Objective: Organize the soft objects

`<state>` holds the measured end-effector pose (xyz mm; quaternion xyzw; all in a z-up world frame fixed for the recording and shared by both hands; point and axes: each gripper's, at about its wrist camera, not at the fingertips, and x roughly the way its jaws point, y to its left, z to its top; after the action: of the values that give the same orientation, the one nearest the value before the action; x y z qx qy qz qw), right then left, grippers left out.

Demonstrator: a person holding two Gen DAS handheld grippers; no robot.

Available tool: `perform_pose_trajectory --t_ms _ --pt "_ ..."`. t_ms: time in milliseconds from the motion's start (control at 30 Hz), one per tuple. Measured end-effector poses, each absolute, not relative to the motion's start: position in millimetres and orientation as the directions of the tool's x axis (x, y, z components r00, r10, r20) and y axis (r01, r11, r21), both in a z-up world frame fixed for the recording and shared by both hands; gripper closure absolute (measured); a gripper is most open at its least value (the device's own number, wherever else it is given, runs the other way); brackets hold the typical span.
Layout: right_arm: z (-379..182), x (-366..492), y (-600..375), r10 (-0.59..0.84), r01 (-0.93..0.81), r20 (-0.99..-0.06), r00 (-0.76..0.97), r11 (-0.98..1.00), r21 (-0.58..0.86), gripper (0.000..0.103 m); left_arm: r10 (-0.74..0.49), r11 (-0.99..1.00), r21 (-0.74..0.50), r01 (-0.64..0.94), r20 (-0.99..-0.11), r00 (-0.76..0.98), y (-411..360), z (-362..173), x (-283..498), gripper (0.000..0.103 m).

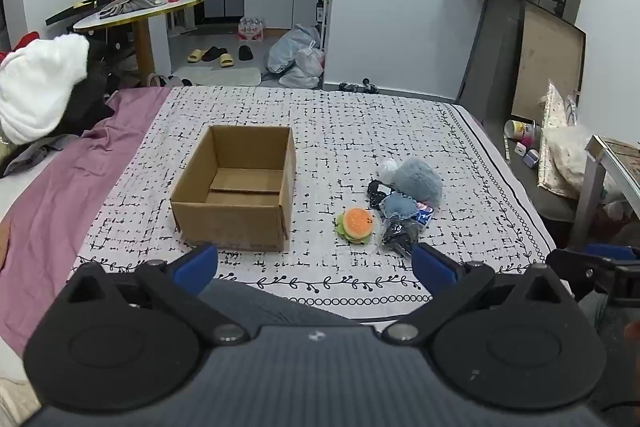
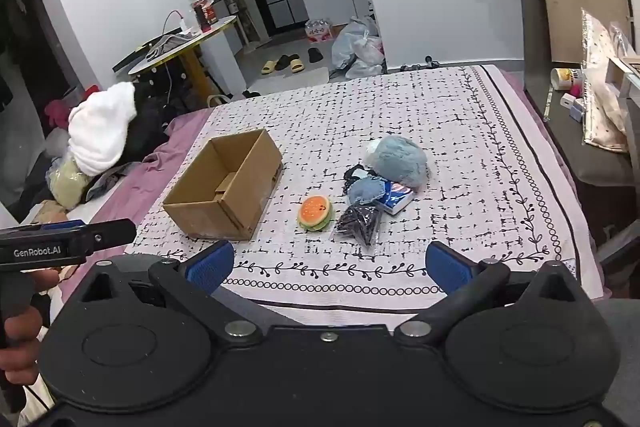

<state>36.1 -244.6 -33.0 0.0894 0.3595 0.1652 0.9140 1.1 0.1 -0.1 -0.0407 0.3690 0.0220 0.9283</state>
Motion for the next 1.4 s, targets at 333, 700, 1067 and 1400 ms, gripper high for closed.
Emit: perform_pose_trajectory --t_ms 333,700,1067,1400 --pt "-24.9 34.0 -257.5 0.379 -0.228 -0.623 0.684 0.922 0.312 0.0 0.0 0.996 -0.064 -0.058 -0.674 0.739 -9.2 1.9 -4.6 0.001" --pt "-22.2 29.4 -249.7 0.356 -0.232 -0.625 0.695 0.933 0.274 0.0 0.001 0.997 -0.057 -0.053 -0.673 0.74 -8.9 6.6 -6.9 0.001" --pt "-17.2 27.9 -250.1 0.345 -0.246 -0.626 0.7 0.938 0.243 0.0 -0.004 0.998 -0.051 -0.041 -0.671 0.742 -11.4 7.6 -9.2 0.001" --pt "-15.9 27.9 -248.9 0.344 -0.251 -0.628 0.698 0.939 0.234 0.0 -0.006 0.998 -0.048 -0.035 -0.668 0.745 -11.9 9.7 -8.9 0.001"
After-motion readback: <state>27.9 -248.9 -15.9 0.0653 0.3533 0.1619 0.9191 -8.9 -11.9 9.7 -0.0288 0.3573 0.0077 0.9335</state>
